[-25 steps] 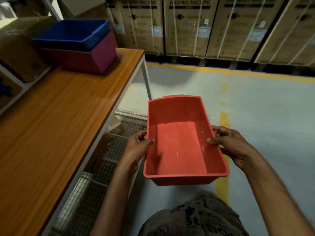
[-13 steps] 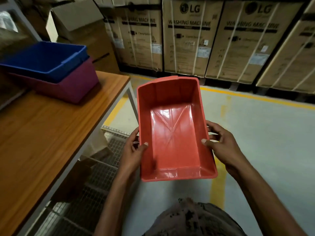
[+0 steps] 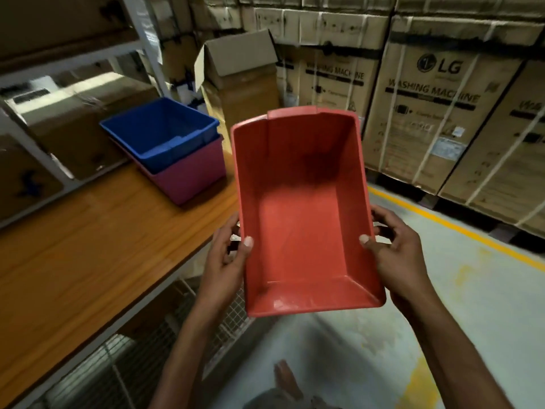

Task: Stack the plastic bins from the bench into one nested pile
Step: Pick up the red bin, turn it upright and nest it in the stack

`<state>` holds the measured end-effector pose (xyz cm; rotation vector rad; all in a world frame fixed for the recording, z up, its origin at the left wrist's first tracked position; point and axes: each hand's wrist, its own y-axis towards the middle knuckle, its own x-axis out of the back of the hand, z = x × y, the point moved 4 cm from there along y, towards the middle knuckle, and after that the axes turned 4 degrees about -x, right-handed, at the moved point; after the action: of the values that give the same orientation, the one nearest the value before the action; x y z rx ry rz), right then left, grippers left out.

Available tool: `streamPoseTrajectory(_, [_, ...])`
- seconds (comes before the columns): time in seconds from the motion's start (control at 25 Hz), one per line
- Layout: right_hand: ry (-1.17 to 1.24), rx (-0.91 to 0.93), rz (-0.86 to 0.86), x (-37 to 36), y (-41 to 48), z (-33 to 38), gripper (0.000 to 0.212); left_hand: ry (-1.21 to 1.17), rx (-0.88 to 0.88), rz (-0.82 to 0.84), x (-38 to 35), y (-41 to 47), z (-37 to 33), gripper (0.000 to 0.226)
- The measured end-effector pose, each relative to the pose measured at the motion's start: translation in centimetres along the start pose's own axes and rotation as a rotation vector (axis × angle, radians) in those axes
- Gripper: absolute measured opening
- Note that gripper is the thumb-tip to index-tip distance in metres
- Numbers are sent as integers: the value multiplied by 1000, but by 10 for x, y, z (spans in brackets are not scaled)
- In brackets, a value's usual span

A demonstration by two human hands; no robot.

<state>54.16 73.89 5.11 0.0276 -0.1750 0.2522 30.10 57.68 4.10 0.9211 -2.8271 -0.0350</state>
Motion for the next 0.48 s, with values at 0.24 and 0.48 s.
streamPoseTrajectory(0.24, [67,215,69,-58,91,51,67,-34,-189,-217,29,77,-31,52])
streamPoseTrajectory(0.48, [136,388,225,-114,171,110,66,-80,-294,-374,65,139,-73,50])
